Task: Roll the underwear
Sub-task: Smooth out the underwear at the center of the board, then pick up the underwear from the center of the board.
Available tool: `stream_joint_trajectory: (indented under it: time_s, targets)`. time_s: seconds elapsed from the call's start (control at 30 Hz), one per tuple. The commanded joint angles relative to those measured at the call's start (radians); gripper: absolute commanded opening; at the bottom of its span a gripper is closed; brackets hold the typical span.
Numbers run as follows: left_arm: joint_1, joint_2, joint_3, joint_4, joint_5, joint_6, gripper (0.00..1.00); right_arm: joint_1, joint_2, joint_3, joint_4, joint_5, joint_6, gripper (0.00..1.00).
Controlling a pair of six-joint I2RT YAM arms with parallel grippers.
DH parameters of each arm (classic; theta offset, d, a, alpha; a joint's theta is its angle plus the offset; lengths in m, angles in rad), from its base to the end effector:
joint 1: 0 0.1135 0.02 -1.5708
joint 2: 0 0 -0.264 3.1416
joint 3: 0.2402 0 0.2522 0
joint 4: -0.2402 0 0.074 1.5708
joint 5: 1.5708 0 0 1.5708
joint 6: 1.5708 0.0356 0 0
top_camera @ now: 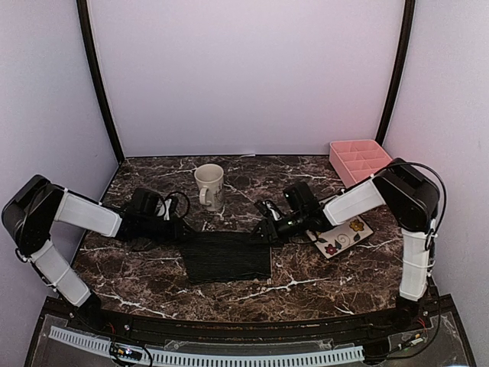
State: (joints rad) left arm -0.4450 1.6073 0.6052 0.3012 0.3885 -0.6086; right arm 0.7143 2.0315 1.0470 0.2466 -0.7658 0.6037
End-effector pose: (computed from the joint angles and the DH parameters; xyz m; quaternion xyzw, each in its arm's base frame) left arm 0.2594 -0.1387 0.1343 0.0084 0.8935 -0.3592 0.2694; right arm 0.2835 0.2785 0.1121 -0.1978 0.8387 0.4999 0.0874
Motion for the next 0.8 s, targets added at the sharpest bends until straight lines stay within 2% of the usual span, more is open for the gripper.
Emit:
stream_joint_trajectory:
  time_s: [0.0,0.07,0.17,0.33,0.47,0.63,0.77]
  targets:
    - [0.006,-0.102,-0.006,-0.132,-0.039,0.089,0.4,0.016,-0.123,-0.034,-0.037,0.041,-0.062,0.61]
    - [0.007,-0.165,0.015,-0.19,-0.098,0.175,0.48,0.019,-0.214,-0.031,-0.067,0.101,-0.137,0.67]
    - [0.006,-0.291,0.019,-0.198,-0.14,0.314,0.62,0.027,-0.32,-0.024,-0.144,0.176,-0.285,0.68]
    - [-0.019,-0.42,0.049,-0.315,-0.121,0.624,0.65,0.125,-0.471,-0.097,-0.284,0.345,-0.661,0.62]
    - [-0.108,-0.506,0.018,-0.376,-0.198,0.821,0.65,0.205,-0.556,-0.197,-0.29,0.449,-0.819,0.54]
    - [-0.129,-0.573,-0.011,-0.388,-0.234,0.869,0.63,0.264,-0.539,-0.221,-0.363,0.549,-0.935,0.5]
    - [-0.131,-0.58,-0.043,-0.351,-0.234,0.845,0.6,0.298,-0.522,-0.269,-0.331,0.595,-0.962,0.45]
